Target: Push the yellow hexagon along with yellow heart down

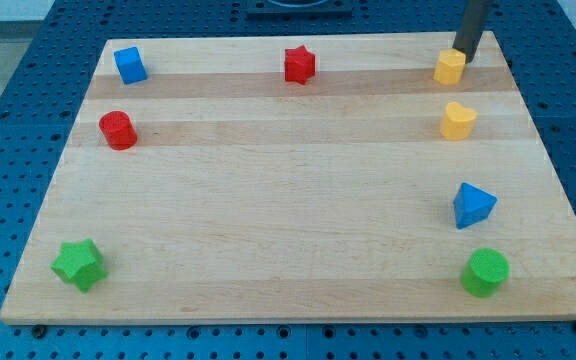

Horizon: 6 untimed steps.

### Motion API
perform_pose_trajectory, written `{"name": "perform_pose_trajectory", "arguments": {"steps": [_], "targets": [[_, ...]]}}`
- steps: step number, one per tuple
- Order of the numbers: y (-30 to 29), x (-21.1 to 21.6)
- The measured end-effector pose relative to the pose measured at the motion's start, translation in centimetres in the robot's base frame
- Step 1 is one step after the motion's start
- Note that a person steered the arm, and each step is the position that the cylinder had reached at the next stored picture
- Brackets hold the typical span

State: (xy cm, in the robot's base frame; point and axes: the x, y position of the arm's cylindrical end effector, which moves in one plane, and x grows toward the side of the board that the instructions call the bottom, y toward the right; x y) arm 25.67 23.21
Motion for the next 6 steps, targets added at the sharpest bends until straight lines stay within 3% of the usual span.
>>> {"name": "perform_pose_trajectory", "arguments": {"steps": [2,3,4,6], "targets": [[0.1,2.5],[-0.5,-2.5],[-3.7,-1.2],[-3.2,2.7]]}}
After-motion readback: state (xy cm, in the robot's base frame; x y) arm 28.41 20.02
